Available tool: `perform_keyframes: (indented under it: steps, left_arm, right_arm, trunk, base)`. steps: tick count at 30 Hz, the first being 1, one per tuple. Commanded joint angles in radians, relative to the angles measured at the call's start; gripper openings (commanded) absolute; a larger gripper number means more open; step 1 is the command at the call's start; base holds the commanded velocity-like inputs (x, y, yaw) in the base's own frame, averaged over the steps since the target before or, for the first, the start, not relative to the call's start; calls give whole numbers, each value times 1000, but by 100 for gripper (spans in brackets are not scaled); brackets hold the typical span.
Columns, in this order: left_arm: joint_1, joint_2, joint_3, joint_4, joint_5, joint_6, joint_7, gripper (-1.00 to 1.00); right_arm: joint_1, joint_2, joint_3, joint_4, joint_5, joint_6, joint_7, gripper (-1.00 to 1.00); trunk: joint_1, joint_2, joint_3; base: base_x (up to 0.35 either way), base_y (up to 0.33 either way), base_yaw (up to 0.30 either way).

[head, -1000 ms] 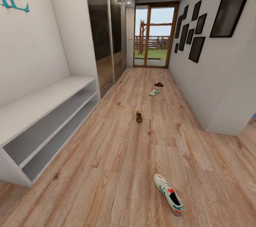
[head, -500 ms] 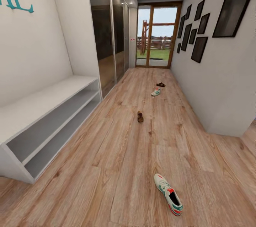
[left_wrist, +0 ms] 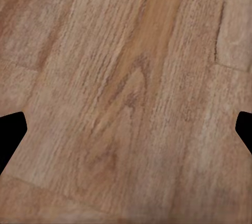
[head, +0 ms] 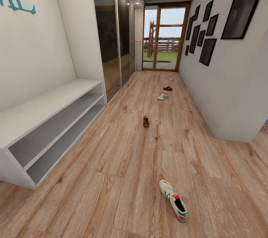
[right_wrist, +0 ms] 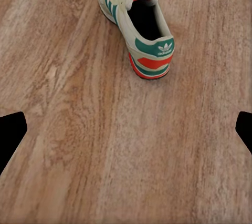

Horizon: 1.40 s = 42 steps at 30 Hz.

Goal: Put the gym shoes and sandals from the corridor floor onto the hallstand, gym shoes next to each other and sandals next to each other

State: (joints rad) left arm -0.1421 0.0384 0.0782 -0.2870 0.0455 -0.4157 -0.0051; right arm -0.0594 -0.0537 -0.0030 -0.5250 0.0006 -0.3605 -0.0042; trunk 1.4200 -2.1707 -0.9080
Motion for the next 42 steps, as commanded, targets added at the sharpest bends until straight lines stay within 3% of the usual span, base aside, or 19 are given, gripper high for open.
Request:
perform_keyframes:
  steps: [1, 10, 12, 16, 23, 24, 28, 32, 42]
  left_arm:
    - [-3, 0, 2, 0, 5, -1, 0, 100]
    - [-41, 5, 8, -12, 10, 17, -1, 100]
    - [-111, 5, 4, -4, 9, 20, 0, 100]
    - [-155, 0, 2, 0, 10, 22, 2, 100]
    - [-179, 7, 0, 1, 5, 24, 10, 100]
    - [-181, 21, 0, 1, 4, 27, 12, 100]
    - [-182, 70, 0, 1, 1, 49, 14, 100]
    - [-183, 98, 0, -3, -9, 87, 16, 100]
    - [-201, 99, 2, -50, -12, 149, 11, 100]
  right_arm:
    - [0, 0, -1, 1, 1, -3, 0, 100]
    - [-2, 1, 1, -19, 3, -3, 0, 100]
    - [-8, 0, 1, -90, 3, 0, 1, 100]
    - [-20, 0, 1, -164, 4, 10, 2, 100]
    - [-59, 0, 1, -235, 5, 114, 5, 100]
    - [-76, -1, 1, -241, 6, 151, 5, 100]
    - [-92, -2, 2, -246, 10, 179, 7, 100]
    - [-97, -3, 3, -247, 15, 187, 8, 100]
    - [-100, -1, 4, -240, 19, 190, 11, 100]
  trunk:
    - [0, 0, -1]
    - [0, 0, -1]
    - [0, 0, -1]
    - [0, 0, -1]
    - [0, 0, -1]
    - [0, 0, -1]
    - [0, 0, -1]
    - [0, 0, -1]
    - [0, 0, -1]
  base:
    - [-1, -1, 0]
    - [0, 0, 0]
    - [0, 0, 0]
    - [0, 0, 0]
    - [0, 0, 0]
    - [0, 0, 0]
    - [0, 0, 0]
    - [0, 0, 0]
    - [0, 0, 0]
